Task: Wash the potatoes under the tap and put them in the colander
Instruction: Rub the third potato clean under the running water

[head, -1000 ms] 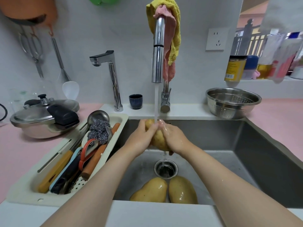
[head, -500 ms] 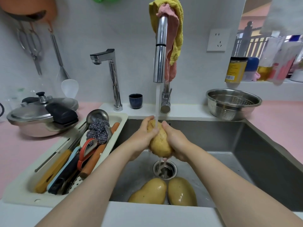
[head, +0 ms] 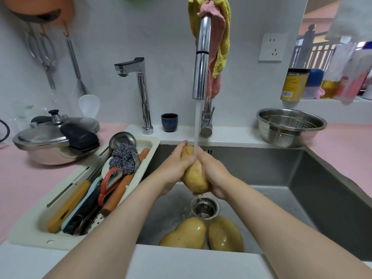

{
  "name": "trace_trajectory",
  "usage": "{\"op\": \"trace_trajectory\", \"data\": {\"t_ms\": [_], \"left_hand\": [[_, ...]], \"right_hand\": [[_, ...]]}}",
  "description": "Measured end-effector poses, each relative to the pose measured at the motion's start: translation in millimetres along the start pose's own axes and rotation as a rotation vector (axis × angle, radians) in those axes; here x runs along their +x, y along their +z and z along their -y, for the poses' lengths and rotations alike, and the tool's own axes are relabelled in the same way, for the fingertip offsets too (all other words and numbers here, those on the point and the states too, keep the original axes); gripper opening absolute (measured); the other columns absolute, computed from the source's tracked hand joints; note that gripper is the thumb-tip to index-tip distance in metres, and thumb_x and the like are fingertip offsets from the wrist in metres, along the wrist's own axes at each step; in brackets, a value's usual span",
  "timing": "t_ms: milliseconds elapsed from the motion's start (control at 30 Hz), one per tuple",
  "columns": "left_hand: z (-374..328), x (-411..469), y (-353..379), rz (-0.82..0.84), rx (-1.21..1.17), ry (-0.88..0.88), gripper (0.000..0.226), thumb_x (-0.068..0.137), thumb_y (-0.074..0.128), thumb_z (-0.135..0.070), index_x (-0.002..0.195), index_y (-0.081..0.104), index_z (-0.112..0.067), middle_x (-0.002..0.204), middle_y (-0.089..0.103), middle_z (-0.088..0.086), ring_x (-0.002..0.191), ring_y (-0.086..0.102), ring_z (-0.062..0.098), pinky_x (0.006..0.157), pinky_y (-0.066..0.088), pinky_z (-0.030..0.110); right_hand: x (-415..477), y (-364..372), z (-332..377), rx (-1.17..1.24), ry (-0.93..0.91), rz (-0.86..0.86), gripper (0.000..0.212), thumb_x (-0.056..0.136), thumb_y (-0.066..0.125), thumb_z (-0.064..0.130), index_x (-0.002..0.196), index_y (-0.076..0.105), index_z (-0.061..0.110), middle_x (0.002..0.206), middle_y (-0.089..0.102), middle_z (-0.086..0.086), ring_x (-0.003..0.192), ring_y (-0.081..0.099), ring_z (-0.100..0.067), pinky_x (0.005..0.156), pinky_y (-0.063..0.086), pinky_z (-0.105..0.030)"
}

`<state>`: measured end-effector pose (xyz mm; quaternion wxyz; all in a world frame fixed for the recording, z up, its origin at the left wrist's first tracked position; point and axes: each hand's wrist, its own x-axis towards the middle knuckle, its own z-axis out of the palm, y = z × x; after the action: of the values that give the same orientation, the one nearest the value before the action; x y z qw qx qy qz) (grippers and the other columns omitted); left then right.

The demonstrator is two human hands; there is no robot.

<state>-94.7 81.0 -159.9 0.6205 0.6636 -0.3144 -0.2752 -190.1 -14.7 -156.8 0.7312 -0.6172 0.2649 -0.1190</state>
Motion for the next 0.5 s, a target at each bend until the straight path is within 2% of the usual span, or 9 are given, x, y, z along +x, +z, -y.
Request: {"op": "trace_trajectory", "data": {"t_ms": [67,133,233,300,367,400,467,500], "left_hand": [[1,1,2,-0.039,0.006,0.008,0.065,0.098,0.065,-0.026,0.155,0.035,-0.034,0.147,0.047,-0.001,0.128,0.056,0.025,0.097,0.056,0.048],[1,5,7,-0.153,0.038,0.050,0.057,0.094,0.069,-0.029,0.147,0.048,-0.034,0.141,0.055,0.001,0.122,0.060,0.023,0.094,0.057,0.043],[-3,6,13,-0.353,0.057,0.145,0.025,0.098,0.062,-0.030,0.123,0.065,-0.030,0.125,0.064,-0.004,0.116,0.061,0.017,0.095,0.052,0.033],[-6,5,12,-0.435,0.026,0.126,0.022,0.102,0.054,-0.032,0.118,0.069,-0.029,0.123,0.067,-0.004,0.113,0.061,0.016,0.098,0.050,0.033],[-7,3,5,-0.399,0.023,0.076,0.029,0.106,0.045,-0.032,0.120,0.070,-0.034,0.126,0.066,-0.004,0.112,0.061,0.016,0.099,0.053,0.039],[-7,3,1,-0.332,0.008,0.067,0.031,0.107,0.042,-0.030,0.118,0.070,-0.039,0.128,0.066,-0.003,0.113,0.062,0.016,0.098,0.055,0.040],[-5,3,-4,-0.178,-0.103,0.072,0.035,0.110,0.040,-0.023,0.123,0.065,-0.042,0.133,0.066,0.000,0.116,0.064,0.016,0.090,0.058,0.037],[-5,2,-5,-0.115,-0.191,0.067,0.037,0.109,0.040,-0.017,0.131,0.062,-0.038,0.135,0.065,0.002,0.115,0.065,0.015,0.083,0.060,0.033]], "right_hand": [[-1,2,4,-0.004,0.061,-0.074,0.046,0.102,0.039,0.065,0.122,0.061,0.029,0.112,0.072,-0.013,0.090,0.074,-0.039,0.061,0.063,-0.052],[-1,3,6,-0.018,0.034,-0.081,0.046,0.105,0.035,0.060,0.124,0.060,0.027,0.113,0.071,-0.015,0.089,0.073,-0.040,0.059,0.063,-0.051],[1,2,4,0.017,-0.058,0.056,0.035,0.109,0.039,0.045,0.128,0.063,0.029,0.120,0.071,-0.014,0.092,0.073,-0.041,0.063,0.062,-0.053],[3,1,-1,0.071,-0.064,0.203,0.032,0.109,0.045,0.032,0.139,0.057,0.033,0.129,0.069,-0.011,0.098,0.072,-0.038,0.061,0.061,-0.048],[6,2,-6,0.065,-0.093,0.260,0.037,0.104,0.056,0.022,0.140,0.054,0.031,0.129,0.068,-0.014,0.096,0.071,-0.035,0.059,0.060,-0.043],[7,3,-7,0.046,-0.120,0.242,0.035,0.102,0.061,0.024,0.136,0.057,0.031,0.126,0.070,-0.013,0.097,0.072,-0.035,0.061,0.059,-0.042],[6,4,-4,0.035,-0.153,0.172,0.028,0.098,0.066,0.037,0.125,0.064,0.031,0.119,0.075,-0.010,0.100,0.074,-0.033,0.066,0.059,-0.043],[7,4,-2,0.052,-0.140,0.127,0.031,0.096,0.066,0.046,0.122,0.067,0.029,0.116,0.077,-0.009,0.100,0.075,-0.032,0.070,0.061,-0.045]]}}
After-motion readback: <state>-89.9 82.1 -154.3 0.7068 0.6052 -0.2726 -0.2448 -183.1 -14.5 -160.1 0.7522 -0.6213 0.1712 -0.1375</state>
